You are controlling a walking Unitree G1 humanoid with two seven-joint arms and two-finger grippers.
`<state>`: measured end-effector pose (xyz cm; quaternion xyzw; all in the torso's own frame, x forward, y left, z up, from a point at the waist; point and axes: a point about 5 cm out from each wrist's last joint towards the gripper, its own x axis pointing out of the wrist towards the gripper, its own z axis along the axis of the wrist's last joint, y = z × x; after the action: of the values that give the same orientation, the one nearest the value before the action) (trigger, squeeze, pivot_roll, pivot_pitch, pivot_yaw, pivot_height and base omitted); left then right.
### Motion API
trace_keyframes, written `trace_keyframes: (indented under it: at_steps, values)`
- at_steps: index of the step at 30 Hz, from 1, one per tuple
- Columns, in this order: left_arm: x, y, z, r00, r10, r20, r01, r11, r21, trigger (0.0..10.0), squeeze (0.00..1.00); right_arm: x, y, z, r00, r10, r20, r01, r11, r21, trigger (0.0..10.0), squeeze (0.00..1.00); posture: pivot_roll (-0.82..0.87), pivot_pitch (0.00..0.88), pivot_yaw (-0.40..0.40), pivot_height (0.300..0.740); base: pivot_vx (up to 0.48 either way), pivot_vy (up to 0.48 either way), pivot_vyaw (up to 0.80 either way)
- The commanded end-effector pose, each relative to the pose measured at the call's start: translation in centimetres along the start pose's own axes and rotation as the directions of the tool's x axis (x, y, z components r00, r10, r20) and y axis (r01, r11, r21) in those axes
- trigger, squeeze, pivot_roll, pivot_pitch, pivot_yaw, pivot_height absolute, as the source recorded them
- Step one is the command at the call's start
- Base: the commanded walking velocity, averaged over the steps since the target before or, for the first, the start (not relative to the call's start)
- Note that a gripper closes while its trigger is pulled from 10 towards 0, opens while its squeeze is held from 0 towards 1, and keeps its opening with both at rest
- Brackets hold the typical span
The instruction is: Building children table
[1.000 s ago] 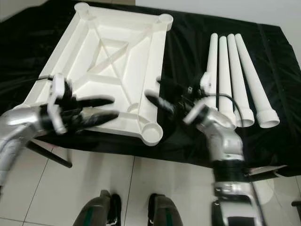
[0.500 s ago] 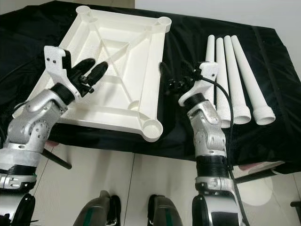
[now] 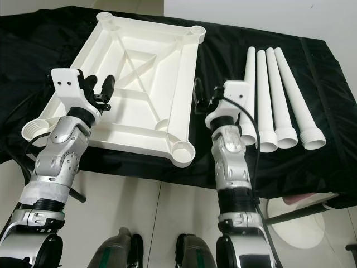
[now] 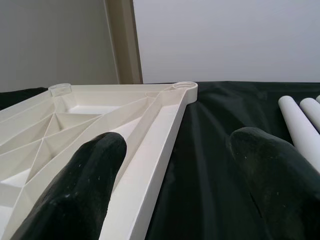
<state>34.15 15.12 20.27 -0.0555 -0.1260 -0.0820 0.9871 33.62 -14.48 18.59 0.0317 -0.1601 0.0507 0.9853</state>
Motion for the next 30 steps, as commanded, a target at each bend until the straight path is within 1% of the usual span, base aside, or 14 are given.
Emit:
trace_keyframes:
  at_steps: [1, 5, 6, 8, 10, 13, 15, 16, 20, 24, 25, 26, 27, 30]
  values:
    - [-0.1, 0.2, -0.1, 1.0, 0.014, 0.002, -0.014, 1.0, 0.022, 10.0, 0.0, -0.2, -0.2, -0.1, 1.0, -0.003, -0.001, 0.003, 1.0, -0.015, 10.0, 0.0, 0.07, 0.047, -0.01, 0.74, 0.0, 0.0, 0.0]
    - [-0.4, 0.4, 0.0, 1.0, 0.027, 0.014, -0.028, 0.999, 0.033, 10.0, 0.0, -0.1, -0.1, -0.2, 1.0, 0.006, 0.007, -0.005, 1.0, -0.023, 10.0, 0.0, 0.07, 0.054, -0.009, 0.74, 0.0, 0.0, 0.0]
    - [-0.7, 0.3, -0.1, 0.999, 0.032, 0.017, -0.032, 0.999, 0.007, 10.0, 1.0, -0.1, 0.0, -0.1, 1.0, 0.009, 0.019, -0.009, 1.0, -0.008, 10.0, 1.0, 0.08, 0.05, -0.006, 0.74, 0.0, 0.0, 0.0]
    - [-1.2, 0.0, -0.2, 0.999, 0.016, 0.028, -0.015, 0.999, -0.029, 10.0, 1.0, -0.2, 0.0, 0.1, 0.999, 0.003, 0.034, -0.003, 1.0, -0.002, 10.0, 1.0, 0.08, 0.045, -0.003, 0.74, 0.0, 0.0, 0.0]
    - [-1.2, -0.1, -0.2, 0.999, 0.013, 0.033, -0.012, 0.999, -0.037, 10.0, 1.0, -0.2, 0.0, 0.2, 0.999, -0.002, 0.039, 0.002, 1.0, -0.006, 10.0, 1.0, 0.08, 0.045, -0.003, 0.74, 0.0, 0.0, 0.0]
    - [-1.1, -0.3, 0.0, 1.0, 0.018, 0.021, -0.018, 1.0, 0.021, 10.0, 1.0, -0.3, -0.1, 0.4, 0.998, -0.013, 0.066, 0.015, 1.0, -0.027, 10.0, 1.0, 0.08, 0.034, 0.011, 0.74, 0.0, 0.0, 0.0]
    - [-1.1, 0.1, 0.1, 0.998, 0.054, 0.035, -0.057, 0.995, 0.076, 10.0, 1.0, -0.4, -0.3, 0.1, 0.998, -0.035, 0.058, 0.038, 0.998, -0.05, 10.0, 1.0, 0.07, 0.02, 0.021, 0.74, 0.0, 0.0, 0.0]
    - [-1.0, 0.2, 0.0, 0.997, 0.07, 0.024, -0.071, 0.996, 0.062, 10.0, 0.0, -0.4, -0.3, 0.3, 0.997, -0.041, 0.066, 0.044, 0.998, -0.044, 10.0, 1.0, 0.07, 0.007, 0.027, 0.74, 0.0, 0.0, 0.0]
    - [-1.0, 0.2, -0.4, 0.997, 0.081, -0.008, -0.081, 0.997, 0.016, 10.0, 0.0, -0.2, -0.1, 0.6, 0.995, -0.05, 0.082, 0.054, 0.998, -0.042, 10.0, 1.0, 0.06, 0.0, 0.028, 0.74, 0.0, 0.0, 0.0]
    - [-1.2, -0.1, -1.1, 0.996, 0.087, -0.035, -0.086, 0.996, 0.028, 10.0, 0.0, -0.1, 0.3, 0.6, 0.996, -0.035, 0.079, 0.039, 0.998, -0.046, 10.0, 1.0, 0.05, 0.0, 0.03, 0.74, 0.0, 0.0, 0.0]
    - [-1.1, -0.5, -1.6, 0.996, 0.068, -0.049, -0.064, 0.995, 0.076, 10.0, 0.0, 0.1, 0.7, 0.5, 0.997, -0.02, 0.07, 0.024, 0.998, -0.051, 10.0, 0.66, 0.05, 0.0, 0.032, 0.74, 0.0, 0.0, 0.0]
    - [-1.1, -0.6, -1.6, 0.997, 0.062, -0.051, -0.057, 0.994, 0.091, 10.0, 0.0, 0.2, 0.7, 0.5, 0.998, -0.016, 0.066, 0.02, 0.999, -0.05, 10.0, 0.66, 0.05, 0.0, 0.032, 0.74, 0.0, 0.0, 0.0]
    - [-1.1, -0.7, -1.8, 0.997, 0.059, -0.058, -0.054, 0.994, 0.09, 10.0, 0.0, 0.2, 0.7, 0.4, 0.998, -0.015, 0.069, 0.019, 0.998, -0.052, 10.0, 0.0, 0.05, 0.0, 0.03, 0.74, 0.0, 0.0, 0.0]
    - [-0.9, -0.8, -2.0, 0.996, 0.057, -0.064, -0.051, 0.995, 0.091, 10.0, 0.0, 0.3, 0.6, 0.4, 0.997, -0.018, 0.073, 0.023, 0.998, -0.058, 10.0, 0.0, 0.06, 0.0, 0.018, 0.74, 0.0, 0.0, 0.0]
